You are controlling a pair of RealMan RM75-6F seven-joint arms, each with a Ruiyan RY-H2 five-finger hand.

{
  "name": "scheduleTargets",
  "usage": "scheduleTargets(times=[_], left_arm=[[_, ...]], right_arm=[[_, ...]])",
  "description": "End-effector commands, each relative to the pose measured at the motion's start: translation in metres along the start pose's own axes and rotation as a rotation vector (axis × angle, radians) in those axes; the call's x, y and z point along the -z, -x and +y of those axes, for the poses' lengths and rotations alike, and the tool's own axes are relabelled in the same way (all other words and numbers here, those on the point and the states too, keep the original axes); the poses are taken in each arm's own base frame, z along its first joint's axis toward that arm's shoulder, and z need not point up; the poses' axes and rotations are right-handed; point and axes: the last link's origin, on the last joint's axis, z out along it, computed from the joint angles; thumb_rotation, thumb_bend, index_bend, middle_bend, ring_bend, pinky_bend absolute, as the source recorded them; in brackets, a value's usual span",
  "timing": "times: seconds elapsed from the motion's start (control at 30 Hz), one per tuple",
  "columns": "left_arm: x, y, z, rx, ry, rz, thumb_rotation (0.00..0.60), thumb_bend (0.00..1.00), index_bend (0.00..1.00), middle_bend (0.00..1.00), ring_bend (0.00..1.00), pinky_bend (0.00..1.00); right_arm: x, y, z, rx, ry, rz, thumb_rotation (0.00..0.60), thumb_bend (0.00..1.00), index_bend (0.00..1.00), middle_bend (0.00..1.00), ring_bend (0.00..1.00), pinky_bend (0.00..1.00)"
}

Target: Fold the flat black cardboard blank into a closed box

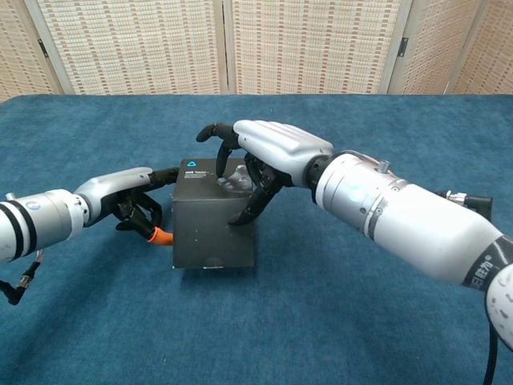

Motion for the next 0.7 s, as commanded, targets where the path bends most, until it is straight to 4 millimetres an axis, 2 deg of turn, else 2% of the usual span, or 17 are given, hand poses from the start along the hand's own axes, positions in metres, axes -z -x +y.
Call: scheduleTargets(times=[0.03, 0.27, 0.57, 0.7], left_arm=[[0.008, -0.009, -0.002, -0.131, 0.009, 0.016, 0.600, 0.22, 0.00, 0.03, 0.64, 0.93], [0.022, -0.033, -0.004, -0.323, -0.027, 0.058, 0.600, 0.22, 0.00, 0.00, 0.61, 0.92], [0.045, -0.066, -0.005, -0.446, -0.102, 0.160, 0.600, 0.22, 0.00, 0.00, 0.60, 0.92], [0.055, -0.076, -0.006, -0.465, -0.123, 0.223, 0.600, 0.22, 0.00, 0.00, 0.60, 0.92]], right_arm=[[0.000, 0.002, 0.001, 0.022, -0.006, 0.010, 0.600, 0.00, 0.16, 0.33, 0.69, 1.00], [0.002, 0.010, 0.002, 0.125, -0.040, 0.047, 0.600, 0.00, 0.22, 0.35, 0.70, 1.00], [0.003, 0.023, 0.005, 0.262, -0.120, 0.116, 0.600, 0.00, 0.38, 0.44, 0.73, 1.00], [0.002, 0.030, 0.007, 0.334, -0.155, 0.140, 0.600, 0.06, 0.46, 0.50, 0.74, 1.00]])
